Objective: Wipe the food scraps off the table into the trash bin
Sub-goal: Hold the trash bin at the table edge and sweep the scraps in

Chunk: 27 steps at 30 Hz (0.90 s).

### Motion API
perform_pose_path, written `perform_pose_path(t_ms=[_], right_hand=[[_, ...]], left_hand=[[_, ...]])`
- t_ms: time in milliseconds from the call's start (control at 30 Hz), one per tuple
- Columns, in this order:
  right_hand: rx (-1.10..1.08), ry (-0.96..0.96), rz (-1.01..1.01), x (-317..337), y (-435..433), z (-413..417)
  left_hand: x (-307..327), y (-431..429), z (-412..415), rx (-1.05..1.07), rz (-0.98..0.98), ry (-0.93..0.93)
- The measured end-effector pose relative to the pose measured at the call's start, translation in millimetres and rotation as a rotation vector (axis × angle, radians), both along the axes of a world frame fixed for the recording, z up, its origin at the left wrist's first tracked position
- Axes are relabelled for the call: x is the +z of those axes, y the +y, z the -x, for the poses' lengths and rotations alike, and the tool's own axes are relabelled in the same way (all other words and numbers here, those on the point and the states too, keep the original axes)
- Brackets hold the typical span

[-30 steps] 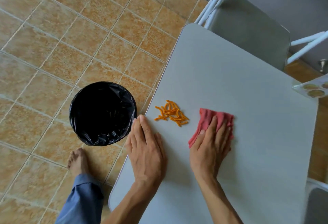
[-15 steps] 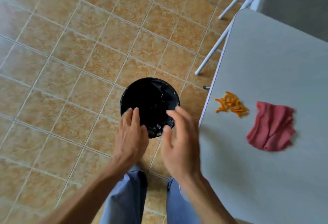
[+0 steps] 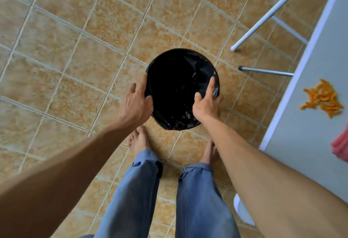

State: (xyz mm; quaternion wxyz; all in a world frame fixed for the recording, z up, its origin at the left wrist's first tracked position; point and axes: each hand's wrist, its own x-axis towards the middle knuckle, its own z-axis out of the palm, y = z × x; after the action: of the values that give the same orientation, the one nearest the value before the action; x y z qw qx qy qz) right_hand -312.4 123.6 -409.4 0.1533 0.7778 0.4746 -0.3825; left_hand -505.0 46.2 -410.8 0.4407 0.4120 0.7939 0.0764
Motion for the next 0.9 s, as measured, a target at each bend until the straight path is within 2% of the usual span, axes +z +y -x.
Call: perform_pose_path(t_ms=[133, 233, 433, 567, 900], right_hand=[[0.068, -0.059, -0.07, -17, -4, 4], [0.173, -0.053, -0.135, -29, -9, 18], [0.217, 0.004, -0.217, -40, -7, 39], [0.33, 0.059, -0.26, -21, -6, 50], [0.353, 0.119, -0.34, 89, -8, 15]], left_hand=[[-31, 16, 8, 0.03, 0.049, -0.032], [-45, 19, 24, 0.046, 0.053, 0.051], [-50, 1, 63, 0.012, 0.029, 0.137], [-24, -5, 75, 0.122, 0.034, 0.121], [85, -14, 51, 0.117, -0.168, 0.152]])
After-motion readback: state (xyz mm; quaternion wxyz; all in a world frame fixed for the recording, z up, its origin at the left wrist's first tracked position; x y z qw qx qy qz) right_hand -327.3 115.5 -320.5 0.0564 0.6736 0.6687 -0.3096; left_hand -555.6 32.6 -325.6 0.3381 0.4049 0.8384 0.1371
